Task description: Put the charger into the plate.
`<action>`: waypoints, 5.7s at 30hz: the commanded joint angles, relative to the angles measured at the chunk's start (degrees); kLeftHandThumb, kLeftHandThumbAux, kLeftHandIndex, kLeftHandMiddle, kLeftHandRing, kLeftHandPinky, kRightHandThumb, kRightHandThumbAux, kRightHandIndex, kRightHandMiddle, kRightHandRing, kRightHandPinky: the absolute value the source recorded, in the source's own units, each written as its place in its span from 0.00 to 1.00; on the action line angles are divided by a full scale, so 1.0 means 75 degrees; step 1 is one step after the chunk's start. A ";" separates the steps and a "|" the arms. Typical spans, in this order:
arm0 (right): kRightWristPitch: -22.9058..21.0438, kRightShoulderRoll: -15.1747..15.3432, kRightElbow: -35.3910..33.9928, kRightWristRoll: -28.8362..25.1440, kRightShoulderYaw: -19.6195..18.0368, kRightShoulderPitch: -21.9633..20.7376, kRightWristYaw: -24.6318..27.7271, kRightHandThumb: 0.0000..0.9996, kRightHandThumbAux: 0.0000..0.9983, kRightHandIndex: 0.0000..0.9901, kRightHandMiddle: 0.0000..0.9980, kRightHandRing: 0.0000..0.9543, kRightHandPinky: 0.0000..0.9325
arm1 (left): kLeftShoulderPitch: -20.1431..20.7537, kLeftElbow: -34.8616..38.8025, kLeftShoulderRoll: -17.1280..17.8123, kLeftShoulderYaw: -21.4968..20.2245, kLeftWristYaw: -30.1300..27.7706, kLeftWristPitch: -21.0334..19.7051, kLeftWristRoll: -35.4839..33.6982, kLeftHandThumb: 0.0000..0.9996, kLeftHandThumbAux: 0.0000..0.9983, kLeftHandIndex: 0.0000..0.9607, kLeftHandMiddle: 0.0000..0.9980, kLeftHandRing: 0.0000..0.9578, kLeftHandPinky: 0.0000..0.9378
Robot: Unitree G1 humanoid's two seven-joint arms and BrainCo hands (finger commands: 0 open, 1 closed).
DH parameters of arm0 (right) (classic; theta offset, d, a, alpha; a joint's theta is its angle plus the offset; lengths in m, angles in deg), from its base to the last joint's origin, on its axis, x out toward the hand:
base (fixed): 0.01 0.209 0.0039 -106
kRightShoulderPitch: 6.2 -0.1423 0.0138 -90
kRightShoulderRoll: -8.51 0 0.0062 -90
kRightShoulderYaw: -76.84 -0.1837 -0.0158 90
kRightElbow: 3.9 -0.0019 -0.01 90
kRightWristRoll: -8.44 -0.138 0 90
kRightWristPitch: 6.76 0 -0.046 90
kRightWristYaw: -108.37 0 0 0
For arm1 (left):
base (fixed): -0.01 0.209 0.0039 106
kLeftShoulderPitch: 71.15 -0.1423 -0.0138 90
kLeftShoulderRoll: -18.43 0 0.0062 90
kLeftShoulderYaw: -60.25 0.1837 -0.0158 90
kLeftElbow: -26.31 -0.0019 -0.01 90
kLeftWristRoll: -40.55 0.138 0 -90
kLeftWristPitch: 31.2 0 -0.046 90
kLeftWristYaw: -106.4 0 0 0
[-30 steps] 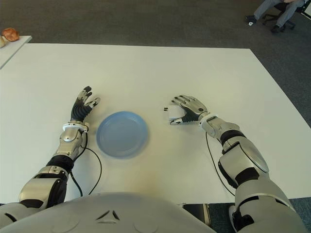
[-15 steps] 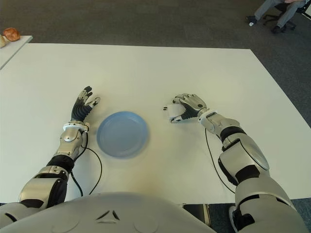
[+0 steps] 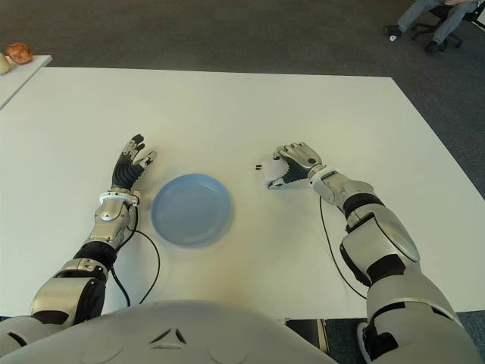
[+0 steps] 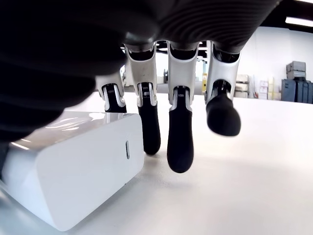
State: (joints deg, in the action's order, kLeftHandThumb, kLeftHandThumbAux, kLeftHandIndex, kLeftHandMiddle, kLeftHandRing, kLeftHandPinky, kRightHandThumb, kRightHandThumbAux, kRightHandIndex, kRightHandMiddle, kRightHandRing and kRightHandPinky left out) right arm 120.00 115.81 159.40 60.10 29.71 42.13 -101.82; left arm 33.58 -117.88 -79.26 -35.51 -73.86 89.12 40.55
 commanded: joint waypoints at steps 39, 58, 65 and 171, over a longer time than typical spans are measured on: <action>0.0512 0.0863 -0.3598 -0.0151 -0.1055 -0.0133 -0.0977 0.73 0.71 0.44 0.90 0.94 0.95 | -0.0083 -0.1069 -0.0321 0.0053 -0.0121 -0.0720 0.0019 0.00 0.57 0.03 0.05 0.03 0.04; -0.1043 -0.0211 -0.7854 -0.1397 -0.2334 0.1238 0.2656 0.73 0.71 0.45 0.87 0.91 0.92 | 0.0104 -0.1302 -0.0414 0.0032 -0.0058 -0.0805 0.0004 0.00 0.56 0.02 0.04 0.03 0.04; -0.1200 -0.0538 -0.8149 -0.1266 -0.2277 0.1364 0.3214 0.73 0.71 0.45 0.87 0.90 0.92 | 0.0100 -0.1303 -0.0444 0.0039 -0.0031 -0.0756 0.0021 0.00 0.56 0.02 0.04 0.03 0.04; -0.0026 -0.1297 -0.7043 -0.2518 -0.2654 0.1786 0.5137 0.29 0.10 0.00 0.00 0.00 0.00 | 0.0077 -0.1116 -0.0604 0.0030 0.0035 -0.0880 -0.0050 0.00 0.63 0.03 0.05 0.05 0.07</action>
State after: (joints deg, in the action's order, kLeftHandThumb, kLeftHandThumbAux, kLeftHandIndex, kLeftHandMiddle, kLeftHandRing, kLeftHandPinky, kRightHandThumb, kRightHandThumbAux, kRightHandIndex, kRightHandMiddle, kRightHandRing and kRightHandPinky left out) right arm 120.83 106.44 106.43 41.71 10.25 55.86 -63.95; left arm 38.25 -122.63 -82.26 -35.63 -73.51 89.13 40.09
